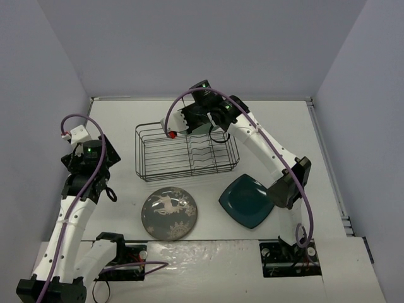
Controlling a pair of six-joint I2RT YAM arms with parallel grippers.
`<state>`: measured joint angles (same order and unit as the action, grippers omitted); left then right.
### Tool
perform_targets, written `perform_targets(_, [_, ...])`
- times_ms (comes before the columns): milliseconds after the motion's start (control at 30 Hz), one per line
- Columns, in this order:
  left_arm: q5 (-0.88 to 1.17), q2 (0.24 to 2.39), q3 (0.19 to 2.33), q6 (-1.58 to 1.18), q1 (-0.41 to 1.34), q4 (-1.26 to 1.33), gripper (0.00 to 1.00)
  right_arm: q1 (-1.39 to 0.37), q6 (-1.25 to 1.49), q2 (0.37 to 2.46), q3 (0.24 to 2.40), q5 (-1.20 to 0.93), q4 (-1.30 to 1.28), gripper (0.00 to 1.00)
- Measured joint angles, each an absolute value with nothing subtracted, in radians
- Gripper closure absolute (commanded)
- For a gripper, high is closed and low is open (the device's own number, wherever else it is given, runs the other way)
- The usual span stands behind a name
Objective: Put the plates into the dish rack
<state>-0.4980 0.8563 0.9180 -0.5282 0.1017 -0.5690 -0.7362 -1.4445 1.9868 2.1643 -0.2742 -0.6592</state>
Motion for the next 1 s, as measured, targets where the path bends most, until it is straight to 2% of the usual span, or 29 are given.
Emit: perform_targets(1000, [-0.507, 0.837, 0.918, -0.528, 0.102, -0.569, 0.03, -0.699, -1.459, 2.076, 2.15, -0.276, -0.581, 1.0])
